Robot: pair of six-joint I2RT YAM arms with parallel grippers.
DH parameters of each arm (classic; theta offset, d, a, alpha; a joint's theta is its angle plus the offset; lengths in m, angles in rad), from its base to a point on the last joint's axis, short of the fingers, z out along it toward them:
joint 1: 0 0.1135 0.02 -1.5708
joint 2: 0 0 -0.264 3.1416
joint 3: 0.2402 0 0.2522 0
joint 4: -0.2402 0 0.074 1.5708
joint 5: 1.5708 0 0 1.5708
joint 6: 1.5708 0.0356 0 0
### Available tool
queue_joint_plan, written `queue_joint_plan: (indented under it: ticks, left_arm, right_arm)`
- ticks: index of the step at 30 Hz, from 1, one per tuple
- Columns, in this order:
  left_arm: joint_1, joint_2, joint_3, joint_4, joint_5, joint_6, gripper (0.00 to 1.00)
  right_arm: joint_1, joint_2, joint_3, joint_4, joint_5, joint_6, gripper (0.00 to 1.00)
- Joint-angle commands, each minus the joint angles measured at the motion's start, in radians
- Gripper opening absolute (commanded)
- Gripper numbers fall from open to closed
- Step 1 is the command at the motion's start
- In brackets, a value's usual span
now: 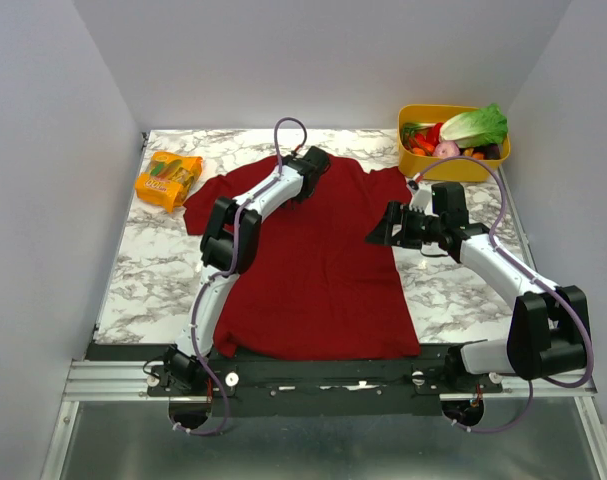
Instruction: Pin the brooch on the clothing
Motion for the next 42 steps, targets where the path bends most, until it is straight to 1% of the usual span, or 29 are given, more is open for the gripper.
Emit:
queue_joint_plan:
  ticks: [1,10,13,19,21,24,27,34,37,38,41,42]
  left_arm:
    - [0.003,0.033,0.032,-0.027,-0.078,-0.003,0.00]
    - [0.001,0.139,0.132,-0.105,-0.104,-0.031,0.00]
    - [0.001,0.183,0.169,-0.140,-0.144,-0.054,0.00]
    - [-0.008,0.256,0.177,-0.180,-0.175,-0.087,0.00]
    - [-0.020,0.266,0.175,-0.183,-0.163,-0.098,0.00]
    - [-0.046,0.286,0.187,-0.187,-0.189,-0.111,0.00]
    - [-0.063,0.299,0.227,-0.191,-0.166,-0.095,0.00]
    - [-0.115,0.270,0.244,-0.182,-0.123,-0.092,0.00]
    - [-0.115,0.227,0.230,-0.158,-0.054,-0.100,0.00]
    - [-0.117,0.211,0.215,-0.147,-0.011,-0.101,0.00]
    - [-0.115,0.155,0.189,-0.105,0.047,-0.106,0.00]
    - [-0.114,0.138,0.178,-0.078,0.102,-0.103,0.00]
  right_arm:
    - [-0.008,0.005,0.018,-0.015,-0.031,-0.015,1.00]
    - [-0.008,0.004,0.021,-0.018,-0.029,-0.018,1.00]
    - [-0.008,0.004,0.021,-0.019,-0.029,-0.018,1.00]
    - [-0.008,0.005,0.021,-0.021,-0.032,-0.019,1.00]
    - [-0.008,0.004,0.021,-0.021,-0.029,-0.019,1.00]
    - [-0.008,-0.001,0.021,-0.027,-0.013,-0.015,1.00]
    - [-0.008,-0.005,0.024,-0.030,-0.003,-0.013,1.00]
    - [-0.008,-0.011,0.035,-0.038,-0.008,-0.013,1.00]
    - [-0.006,-0.019,0.035,-0.041,-0.008,-0.014,1.00]
    - [-0.008,-0.019,0.035,-0.042,-0.008,-0.016,1.00]
    - [-0.008,-0.031,0.034,-0.044,-0.006,-0.018,1.00]
    - [-0.008,-0.034,0.034,-0.045,-0.006,-0.018,1.00]
